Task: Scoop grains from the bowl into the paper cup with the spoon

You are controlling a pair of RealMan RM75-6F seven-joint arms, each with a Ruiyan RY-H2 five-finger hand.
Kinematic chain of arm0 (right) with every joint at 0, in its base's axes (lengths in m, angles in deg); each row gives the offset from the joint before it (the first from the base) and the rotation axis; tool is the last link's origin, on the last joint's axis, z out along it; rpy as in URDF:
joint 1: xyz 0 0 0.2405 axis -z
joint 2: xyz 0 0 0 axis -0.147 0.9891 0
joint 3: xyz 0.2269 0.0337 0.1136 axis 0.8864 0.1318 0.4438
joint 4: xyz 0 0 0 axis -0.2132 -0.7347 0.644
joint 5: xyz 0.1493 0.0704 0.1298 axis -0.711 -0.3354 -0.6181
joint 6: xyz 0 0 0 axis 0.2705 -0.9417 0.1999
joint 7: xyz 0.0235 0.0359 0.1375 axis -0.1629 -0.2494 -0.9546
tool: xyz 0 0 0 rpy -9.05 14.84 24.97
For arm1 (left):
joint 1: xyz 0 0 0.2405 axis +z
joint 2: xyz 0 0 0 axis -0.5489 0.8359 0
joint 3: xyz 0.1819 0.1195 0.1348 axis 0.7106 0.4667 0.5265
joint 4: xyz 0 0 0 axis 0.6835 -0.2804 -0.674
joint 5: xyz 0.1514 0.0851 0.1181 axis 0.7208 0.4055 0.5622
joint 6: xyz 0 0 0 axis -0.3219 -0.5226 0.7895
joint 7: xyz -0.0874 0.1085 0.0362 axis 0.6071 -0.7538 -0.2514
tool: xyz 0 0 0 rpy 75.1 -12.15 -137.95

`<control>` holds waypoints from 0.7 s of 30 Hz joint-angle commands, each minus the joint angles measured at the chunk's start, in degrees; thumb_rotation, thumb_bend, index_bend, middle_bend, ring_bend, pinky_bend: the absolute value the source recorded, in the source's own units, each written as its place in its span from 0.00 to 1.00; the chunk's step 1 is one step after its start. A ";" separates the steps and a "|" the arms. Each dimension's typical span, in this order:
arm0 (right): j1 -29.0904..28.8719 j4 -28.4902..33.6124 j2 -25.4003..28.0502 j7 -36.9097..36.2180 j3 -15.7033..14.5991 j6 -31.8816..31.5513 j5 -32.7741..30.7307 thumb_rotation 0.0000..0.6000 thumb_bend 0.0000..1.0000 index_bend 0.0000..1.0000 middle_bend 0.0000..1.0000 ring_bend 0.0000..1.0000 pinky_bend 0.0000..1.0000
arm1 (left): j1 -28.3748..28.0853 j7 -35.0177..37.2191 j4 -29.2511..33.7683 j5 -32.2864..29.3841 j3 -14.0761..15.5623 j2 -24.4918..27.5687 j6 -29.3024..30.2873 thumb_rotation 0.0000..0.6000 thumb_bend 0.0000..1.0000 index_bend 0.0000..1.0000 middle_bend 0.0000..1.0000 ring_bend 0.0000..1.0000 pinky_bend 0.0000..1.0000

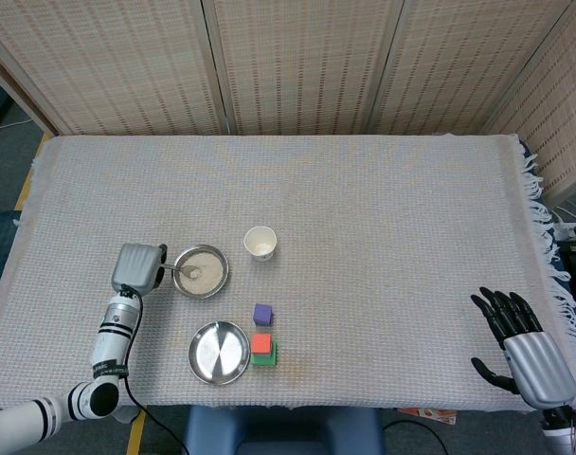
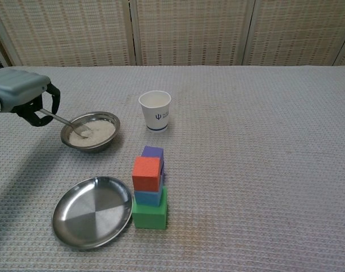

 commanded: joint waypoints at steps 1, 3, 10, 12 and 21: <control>-0.02 -0.02 0.07 -0.13 0.00 0.06 -0.07 1.00 0.15 0.00 0.00 0.00 0.00 | -0.47 4.88 3.90 -6.46 -2.13 3.02 -4.65 1.00 0.41 0.80 1.00 1.00 1.00; -0.05 -0.01 0.11 -0.17 -0.02 0.10 -0.02 1.00 0.15 0.00 0.00 0.00 0.00 | -0.92 6.94 4.92 -9.16 -2.67 4.50 -6.81 1.00 0.41 0.81 1.00 1.00 1.00; -0.07 0.01 0.05 -0.06 -0.04 0.18 0.00 1.00 0.15 0.00 0.00 0.00 0.00 | -2.07 11.51 4.96 -10.64 -1.92 6.25 -8.29 1.00 0.42 0.84 1.00 1.00 1.00; -0.04 0.02 0.02 0.01 -0.06 0.15 0.03 1.00 0.15 0.00 0.00 0.00 0.00 | -2.33 12.75 4.97 -10.67 -1.73 6.62 -8.26 1.00 0.42 0.85 1.00 1.00 1.00; -0.17 0.03 -0.03 0.08 -0.13 0.45 0.09 1.00 0.15 0.00 0.00 0.00 0.00 | -3.70 18.19 6.00 -14.06 -2.04 9.09 -10.17 1.00 0.42 0.87 1.00 1.00 1.00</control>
